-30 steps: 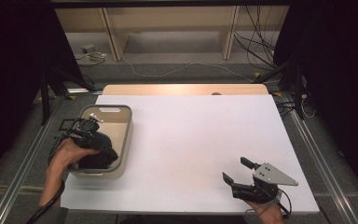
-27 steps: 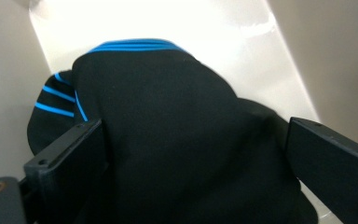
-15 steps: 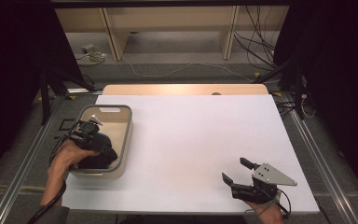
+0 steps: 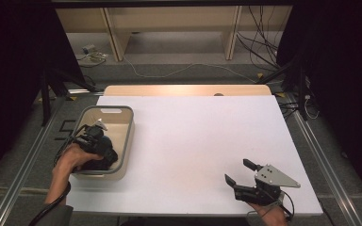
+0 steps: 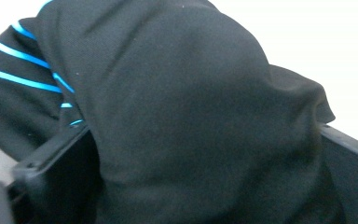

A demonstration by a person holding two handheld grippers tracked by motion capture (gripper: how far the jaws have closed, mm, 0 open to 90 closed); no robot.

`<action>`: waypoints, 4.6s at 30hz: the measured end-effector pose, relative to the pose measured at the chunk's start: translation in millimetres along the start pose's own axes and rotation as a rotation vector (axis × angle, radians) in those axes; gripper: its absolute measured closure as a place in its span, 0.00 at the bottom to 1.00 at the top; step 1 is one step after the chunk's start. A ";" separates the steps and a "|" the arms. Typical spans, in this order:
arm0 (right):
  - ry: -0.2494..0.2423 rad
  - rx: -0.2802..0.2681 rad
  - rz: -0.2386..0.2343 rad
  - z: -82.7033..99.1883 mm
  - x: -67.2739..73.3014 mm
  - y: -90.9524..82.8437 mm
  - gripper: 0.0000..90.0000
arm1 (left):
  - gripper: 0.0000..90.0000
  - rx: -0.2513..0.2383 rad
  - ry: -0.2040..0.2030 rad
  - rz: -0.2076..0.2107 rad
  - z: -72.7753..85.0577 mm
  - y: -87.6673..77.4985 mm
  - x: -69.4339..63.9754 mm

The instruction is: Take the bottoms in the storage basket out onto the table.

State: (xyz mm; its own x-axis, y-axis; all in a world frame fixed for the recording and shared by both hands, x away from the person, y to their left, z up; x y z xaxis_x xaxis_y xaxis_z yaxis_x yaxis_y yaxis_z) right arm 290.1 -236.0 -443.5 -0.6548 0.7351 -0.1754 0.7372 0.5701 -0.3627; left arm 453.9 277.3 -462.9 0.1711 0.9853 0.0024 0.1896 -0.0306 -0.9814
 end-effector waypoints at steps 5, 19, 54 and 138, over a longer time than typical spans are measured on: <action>0.002 -0.001 0.002 0.1 -0.4 -0.1 0.22 | 0.18 -0.009 0.004 -0.008 0.2 -1.2 0.7; 0.000 0.002 0.008 -0.2 -0.6 0.1 0.22 | 0.64 -0.096 0.050 0.044 5.0 -11.7 4.7; -0.005 -0.002 0.010 -0.4 -1.2 -1.3 0.23 | 0.70 -0.348 0.053 0.251 14.6 -78.2 8.9; -0.006 -0.001 0.008 -0.4 -1.1 -1.4 0.23 | 0.70 -0.773 -0.033 0.595 19.2 -147.4 -17.8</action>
State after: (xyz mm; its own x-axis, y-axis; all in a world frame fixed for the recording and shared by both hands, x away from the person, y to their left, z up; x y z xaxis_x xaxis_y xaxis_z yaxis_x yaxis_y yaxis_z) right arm 289.8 -237.4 -442.4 -0.6502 0.7373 -0.1836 0.7423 0.5649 -0.3604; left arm 404.3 267.5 -322.0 0.4191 0.7772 -0.4694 0.6649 -0.6148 -0.4242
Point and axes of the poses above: each handheld gripper's, and its own axes: y roughly forward along the jaws, z roughly out of its underside, x roughly to its left, the point moved 1 cm from there along y, roughly forward along the jaws, and after that the axes turned 10 degrees about -y, right-handed, at the moved point
